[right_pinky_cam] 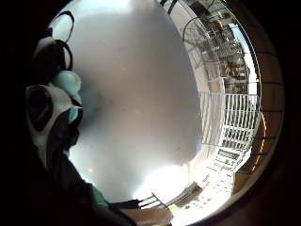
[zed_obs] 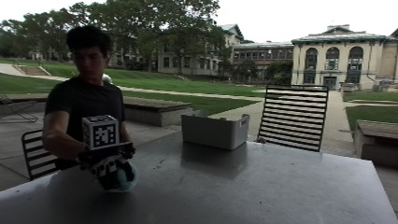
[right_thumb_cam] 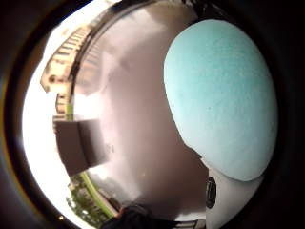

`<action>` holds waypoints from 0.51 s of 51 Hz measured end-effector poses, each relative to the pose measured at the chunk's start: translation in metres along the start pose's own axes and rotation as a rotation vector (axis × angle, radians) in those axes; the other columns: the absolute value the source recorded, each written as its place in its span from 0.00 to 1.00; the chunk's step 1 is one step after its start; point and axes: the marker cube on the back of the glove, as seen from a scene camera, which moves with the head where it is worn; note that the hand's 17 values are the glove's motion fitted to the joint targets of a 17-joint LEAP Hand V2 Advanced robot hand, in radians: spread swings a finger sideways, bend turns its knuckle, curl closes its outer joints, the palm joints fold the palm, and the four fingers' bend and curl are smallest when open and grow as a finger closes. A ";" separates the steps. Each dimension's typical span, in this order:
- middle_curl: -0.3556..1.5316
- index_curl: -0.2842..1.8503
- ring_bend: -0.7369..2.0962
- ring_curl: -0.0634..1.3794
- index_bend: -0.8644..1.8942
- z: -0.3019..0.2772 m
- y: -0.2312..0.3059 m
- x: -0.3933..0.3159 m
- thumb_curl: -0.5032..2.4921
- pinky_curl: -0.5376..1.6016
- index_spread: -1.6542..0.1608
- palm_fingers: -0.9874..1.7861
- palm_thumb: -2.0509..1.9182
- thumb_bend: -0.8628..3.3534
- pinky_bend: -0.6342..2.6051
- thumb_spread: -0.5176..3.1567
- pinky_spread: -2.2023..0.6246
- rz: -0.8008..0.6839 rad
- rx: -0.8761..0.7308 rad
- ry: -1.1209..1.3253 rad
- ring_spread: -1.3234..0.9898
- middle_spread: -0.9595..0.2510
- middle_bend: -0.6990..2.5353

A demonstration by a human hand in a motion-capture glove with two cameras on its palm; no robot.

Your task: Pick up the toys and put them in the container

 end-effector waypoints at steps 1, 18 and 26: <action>0.49 0.22 0.71 0.37 0.47 -0.004 0.001 -0.003 0.36 0.38 0.74 0.85 0.77 0.40 0.42 0.57 0.60 0.003 0.000 -0.011 0.43 0.55 0.54; 0.48 0.24 0.68 0.36 0.44 -0.123 0.015 -0.085 0.42 0.44 0.73 0.72 0.68 0.29 0.50 0.38 0.62 -0.033 0.131 -0.066 0.40 0.49 0.47; 0.48 0.23 0.68 0.37 0.39 -0.172 0.017 -0.126 0.44 0.45 0.71 0.71 0.68 0.28 0.51 0.34 0.62 -0.089 0.154 -0.080 0.40 0.46 0.46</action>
